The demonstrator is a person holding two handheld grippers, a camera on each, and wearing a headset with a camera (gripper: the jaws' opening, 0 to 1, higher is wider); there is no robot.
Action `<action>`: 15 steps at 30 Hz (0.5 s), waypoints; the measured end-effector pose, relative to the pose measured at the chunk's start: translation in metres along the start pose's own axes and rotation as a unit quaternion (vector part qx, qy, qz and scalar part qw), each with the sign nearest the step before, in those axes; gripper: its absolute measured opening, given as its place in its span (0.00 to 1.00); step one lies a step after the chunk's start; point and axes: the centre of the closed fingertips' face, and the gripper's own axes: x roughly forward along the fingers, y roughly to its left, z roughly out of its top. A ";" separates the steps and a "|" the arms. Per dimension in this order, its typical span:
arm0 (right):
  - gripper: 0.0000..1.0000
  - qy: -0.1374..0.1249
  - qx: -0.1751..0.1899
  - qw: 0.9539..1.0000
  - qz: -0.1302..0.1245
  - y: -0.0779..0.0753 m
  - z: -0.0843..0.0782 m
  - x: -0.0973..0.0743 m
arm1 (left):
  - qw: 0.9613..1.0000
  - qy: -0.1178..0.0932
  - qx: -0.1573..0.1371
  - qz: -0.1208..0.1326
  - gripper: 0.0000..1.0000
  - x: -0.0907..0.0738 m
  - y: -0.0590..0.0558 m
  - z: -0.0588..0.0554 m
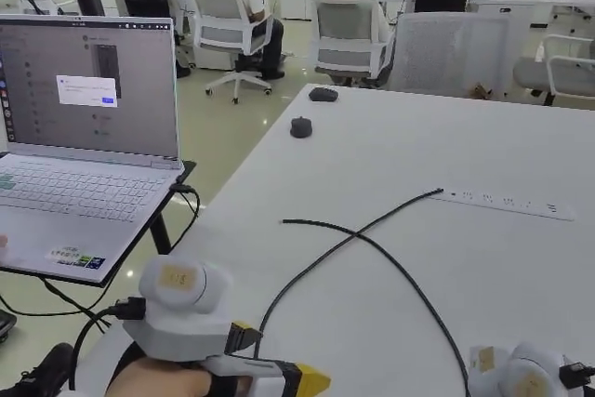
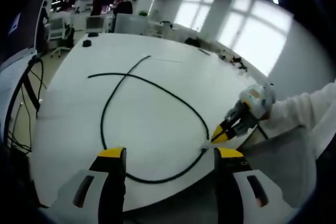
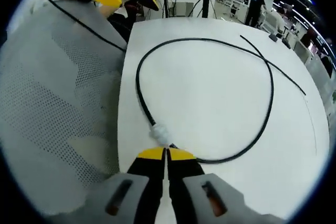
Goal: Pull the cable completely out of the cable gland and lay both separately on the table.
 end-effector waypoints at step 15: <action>0.11 -0.009 -0.297 0.951 0.090 0.026 0.005 -0.009 | 1.000 0.012 0.017 -0.011 0.68 0.003 -0.007 -0.004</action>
